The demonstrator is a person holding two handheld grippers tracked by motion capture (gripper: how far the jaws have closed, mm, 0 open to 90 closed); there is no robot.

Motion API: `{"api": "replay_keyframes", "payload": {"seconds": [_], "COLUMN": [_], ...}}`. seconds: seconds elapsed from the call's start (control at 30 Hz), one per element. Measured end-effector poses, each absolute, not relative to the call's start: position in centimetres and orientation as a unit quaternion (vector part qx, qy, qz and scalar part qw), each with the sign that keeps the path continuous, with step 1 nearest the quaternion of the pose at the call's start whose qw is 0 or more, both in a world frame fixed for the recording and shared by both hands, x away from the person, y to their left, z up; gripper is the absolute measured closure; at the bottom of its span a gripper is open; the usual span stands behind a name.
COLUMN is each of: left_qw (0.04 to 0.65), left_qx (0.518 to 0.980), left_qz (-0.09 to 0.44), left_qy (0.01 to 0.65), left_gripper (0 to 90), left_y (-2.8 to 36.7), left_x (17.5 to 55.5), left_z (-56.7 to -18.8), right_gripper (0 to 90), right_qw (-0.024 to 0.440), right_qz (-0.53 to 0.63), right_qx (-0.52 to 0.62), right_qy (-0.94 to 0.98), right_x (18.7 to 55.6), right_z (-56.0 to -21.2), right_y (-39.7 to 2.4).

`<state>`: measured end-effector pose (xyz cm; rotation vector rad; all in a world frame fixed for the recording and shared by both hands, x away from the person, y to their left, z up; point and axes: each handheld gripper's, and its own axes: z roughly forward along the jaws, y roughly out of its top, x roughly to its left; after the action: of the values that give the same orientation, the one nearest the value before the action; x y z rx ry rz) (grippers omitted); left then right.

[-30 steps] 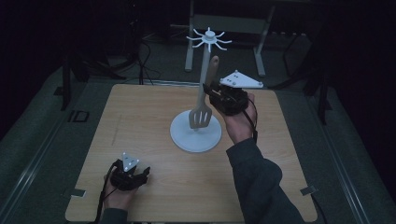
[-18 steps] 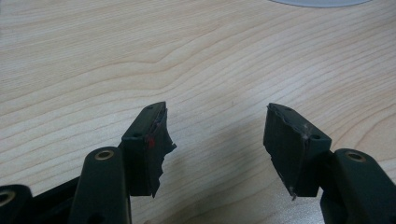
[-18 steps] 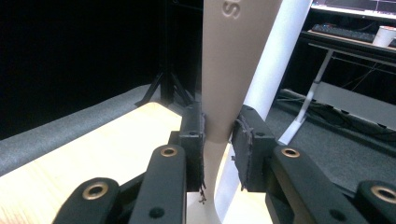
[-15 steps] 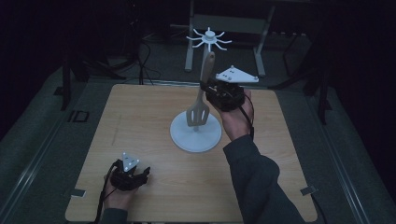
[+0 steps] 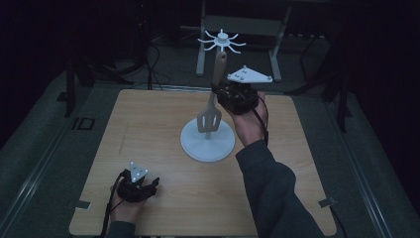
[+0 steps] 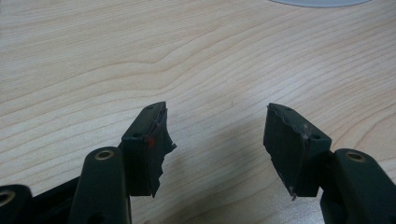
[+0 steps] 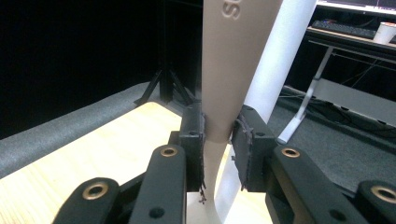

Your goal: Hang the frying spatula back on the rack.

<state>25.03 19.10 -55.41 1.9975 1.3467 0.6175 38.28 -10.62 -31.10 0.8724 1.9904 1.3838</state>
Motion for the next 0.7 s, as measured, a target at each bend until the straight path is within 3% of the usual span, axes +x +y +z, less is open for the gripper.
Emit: {"api": "replay_keyframes", "payload": {"seconds": [0.7], "left_qw": [0.322], "left_qx": [0.761], "left_qz": [0.235], "left_qy": [0.512], "left_gripper": [40.4], "left_y": [19.13], "left_x": [25.01], "left_z": [-55.38], "right_gripper": [74.5], "right_qw": [0.277], "right_qz": [0.504], "right_qx": [0.337], "right_qy": [0.745], "right_x": [39.32], "right_z": [-31.11], "right_y": [-10.46]}}
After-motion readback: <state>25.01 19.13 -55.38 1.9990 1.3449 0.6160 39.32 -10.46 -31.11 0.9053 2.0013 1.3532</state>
